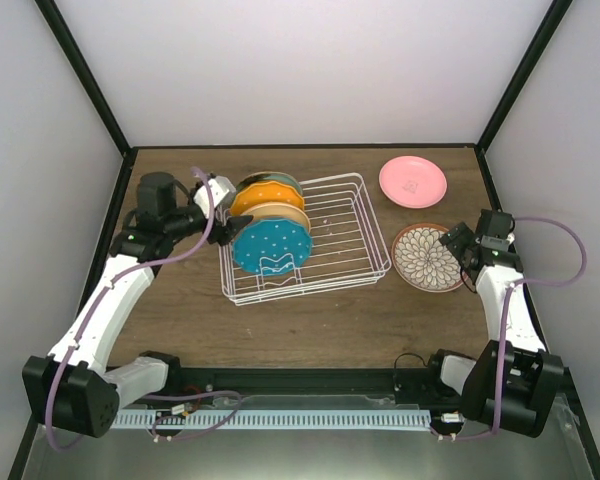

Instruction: Unload the plates from the dish rack

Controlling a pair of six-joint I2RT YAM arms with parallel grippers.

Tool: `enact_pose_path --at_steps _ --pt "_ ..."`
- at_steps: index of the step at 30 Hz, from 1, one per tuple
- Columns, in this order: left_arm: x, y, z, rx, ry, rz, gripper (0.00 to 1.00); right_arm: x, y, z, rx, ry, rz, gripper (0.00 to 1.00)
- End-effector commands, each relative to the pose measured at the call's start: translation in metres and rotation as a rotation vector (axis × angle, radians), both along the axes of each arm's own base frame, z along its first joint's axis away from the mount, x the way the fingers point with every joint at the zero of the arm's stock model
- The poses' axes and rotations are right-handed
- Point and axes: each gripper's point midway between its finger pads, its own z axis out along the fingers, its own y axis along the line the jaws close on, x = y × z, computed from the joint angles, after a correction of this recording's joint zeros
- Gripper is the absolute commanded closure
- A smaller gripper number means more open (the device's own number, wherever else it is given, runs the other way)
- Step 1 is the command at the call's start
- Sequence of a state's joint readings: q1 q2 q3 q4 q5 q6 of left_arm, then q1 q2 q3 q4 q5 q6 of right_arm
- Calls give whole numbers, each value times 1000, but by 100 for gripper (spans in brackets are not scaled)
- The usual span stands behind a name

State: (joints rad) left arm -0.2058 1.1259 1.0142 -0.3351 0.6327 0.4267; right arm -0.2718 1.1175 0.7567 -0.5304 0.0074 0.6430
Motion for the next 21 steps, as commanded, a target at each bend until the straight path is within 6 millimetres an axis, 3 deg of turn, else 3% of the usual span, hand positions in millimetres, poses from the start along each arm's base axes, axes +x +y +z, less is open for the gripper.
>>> enact_pose_path --at_steps 1,12,21 --pt "-10 -7 -22 109 -11 -68 18 3 -2 5 -13 -23 12 3" --pt "-17 -14 -57 247 -42 -145 24 10 0 10 -32 -66 53 2" --pt "-3 -21 -93 353 -33 -183 30 7 1 9 -47 -67 65 1"
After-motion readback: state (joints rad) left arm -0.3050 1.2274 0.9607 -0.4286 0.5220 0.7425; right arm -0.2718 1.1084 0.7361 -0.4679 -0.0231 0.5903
